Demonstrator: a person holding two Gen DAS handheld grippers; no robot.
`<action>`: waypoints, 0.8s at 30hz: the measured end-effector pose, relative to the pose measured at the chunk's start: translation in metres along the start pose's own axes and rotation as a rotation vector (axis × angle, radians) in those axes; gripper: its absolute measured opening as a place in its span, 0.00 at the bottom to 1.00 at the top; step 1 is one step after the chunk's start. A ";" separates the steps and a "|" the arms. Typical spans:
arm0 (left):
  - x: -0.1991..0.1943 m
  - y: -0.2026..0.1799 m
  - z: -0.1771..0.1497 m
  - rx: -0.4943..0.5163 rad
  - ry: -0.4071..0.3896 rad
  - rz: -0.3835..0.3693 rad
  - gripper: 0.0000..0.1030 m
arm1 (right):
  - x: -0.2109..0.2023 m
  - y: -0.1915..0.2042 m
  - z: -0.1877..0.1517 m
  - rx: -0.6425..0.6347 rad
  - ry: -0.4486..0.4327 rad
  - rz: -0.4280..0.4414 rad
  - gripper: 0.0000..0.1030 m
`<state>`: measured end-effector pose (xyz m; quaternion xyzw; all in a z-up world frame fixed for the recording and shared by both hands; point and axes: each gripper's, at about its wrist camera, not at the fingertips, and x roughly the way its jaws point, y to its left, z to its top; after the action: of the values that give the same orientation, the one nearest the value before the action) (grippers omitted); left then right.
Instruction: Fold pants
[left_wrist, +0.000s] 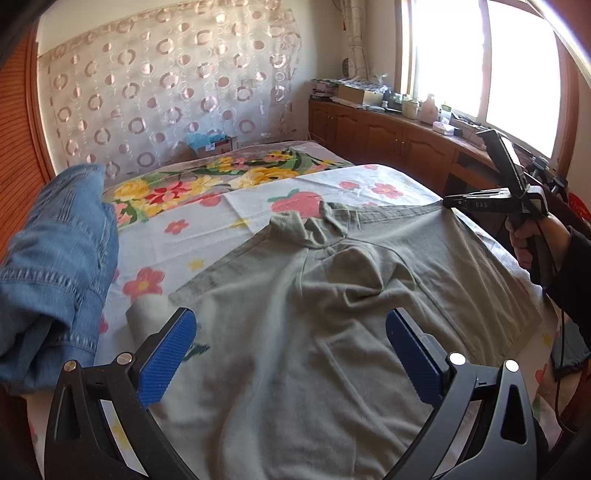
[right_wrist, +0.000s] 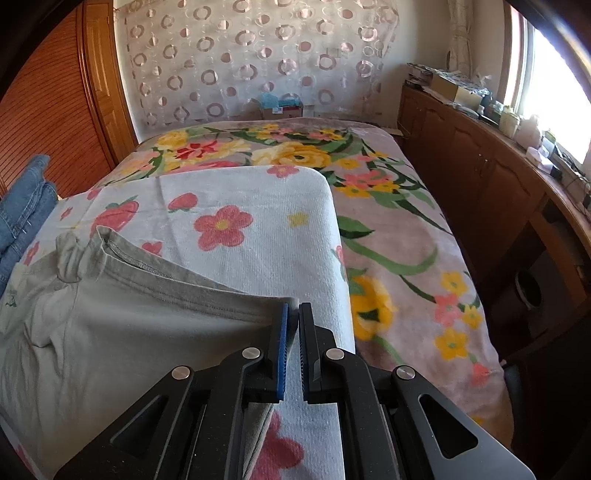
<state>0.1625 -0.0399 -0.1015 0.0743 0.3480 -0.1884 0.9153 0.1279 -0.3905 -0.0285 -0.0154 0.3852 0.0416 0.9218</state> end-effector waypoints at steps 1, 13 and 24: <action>-0.002 0.002 -0.003 -0.011 0.001 0.002 1.00 | -0.007 0.001 -0.004 0.001 -0.011 0.009 0.07; -0.026 0.028 -0.042 -0.092 0.025 0.061 0.99 | -0.087 0.028 -0.044 -0.046 -0.107 0.144 0.43; -0.060 0.043 -0.098 -0.222 0.056 0.083 0.90 | -0.134 0.042 -0.127 -0.106 -0.088 0.205 0.43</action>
<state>0.0792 0.0436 -0.1344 -0.0080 0.3890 -0.1083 0.9148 -0.0595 -0.3650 -0.0226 -0.0227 0.3412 0.1567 0.9266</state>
